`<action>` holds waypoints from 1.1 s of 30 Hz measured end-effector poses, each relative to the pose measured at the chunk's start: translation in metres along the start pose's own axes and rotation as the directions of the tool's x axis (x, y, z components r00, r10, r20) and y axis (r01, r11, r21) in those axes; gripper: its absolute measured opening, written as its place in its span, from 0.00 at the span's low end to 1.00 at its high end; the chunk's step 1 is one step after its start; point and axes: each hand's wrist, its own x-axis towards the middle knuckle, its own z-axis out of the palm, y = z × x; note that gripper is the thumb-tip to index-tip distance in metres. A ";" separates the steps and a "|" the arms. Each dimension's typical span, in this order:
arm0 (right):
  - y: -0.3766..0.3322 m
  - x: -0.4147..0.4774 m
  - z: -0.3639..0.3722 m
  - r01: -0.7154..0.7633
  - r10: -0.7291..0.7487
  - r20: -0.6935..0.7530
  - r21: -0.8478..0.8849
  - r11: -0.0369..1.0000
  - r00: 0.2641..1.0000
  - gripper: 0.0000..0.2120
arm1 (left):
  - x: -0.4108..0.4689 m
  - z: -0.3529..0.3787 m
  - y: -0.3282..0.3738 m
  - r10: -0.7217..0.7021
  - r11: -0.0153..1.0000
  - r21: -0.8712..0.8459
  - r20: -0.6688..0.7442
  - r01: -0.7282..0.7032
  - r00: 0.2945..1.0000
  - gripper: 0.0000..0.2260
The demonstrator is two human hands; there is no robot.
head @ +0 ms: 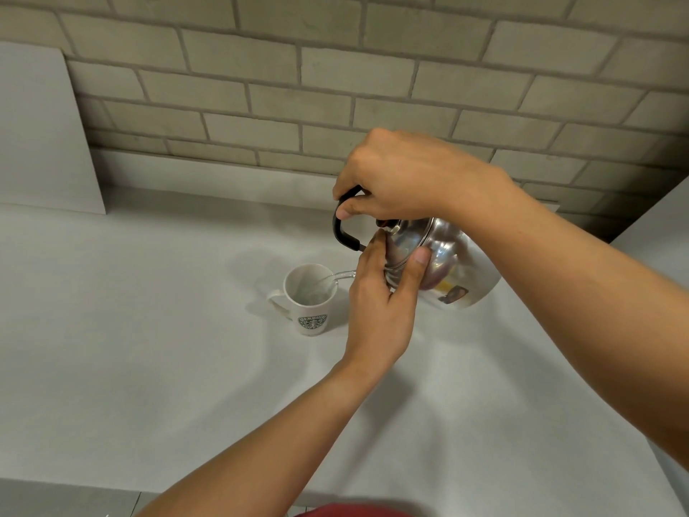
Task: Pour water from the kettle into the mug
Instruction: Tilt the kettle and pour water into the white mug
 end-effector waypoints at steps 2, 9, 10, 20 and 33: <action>0.000 0.000 0.000 0.000 0.000 0.003 0.002 1.000 1.000 0.13 | 0.001 0.000 0.001 0.005 1.000 -0.003 0.001 -0.005 1.000 0.34; -0.002 0.001 -0.003 -0.001 0.001 0.014 -0.008 1.000 1.000 0.14 | 0.001 0.000 0.004 0.005 1.000 -0.013 0.003 -0.005 1.000 0.33; -0.002 0.002 -0.003 -0.002 0.003 0.016 -0.007 1.000 1.000 0.14 | 0.001 0.000 0.004 0.003 1.000 -0.017 0.006 -0.003 1.000 0.32; -0.005 0.001 -0.004 -0.005 0.005 0.019 -0.006 1.000 1.000 0.13 | -0.001 -0.001 0.003 -0.013 1.000 -0.019 0.003 0.013 1.000 0.32; -0.001 -0.004 0.003 -0.014 0.013 0.005 0.063 0.998 1.000 0.15 | -0.003 -0.008 -0.004 -0.061 0.997 0.039 0.043 0.059 0.997 0.31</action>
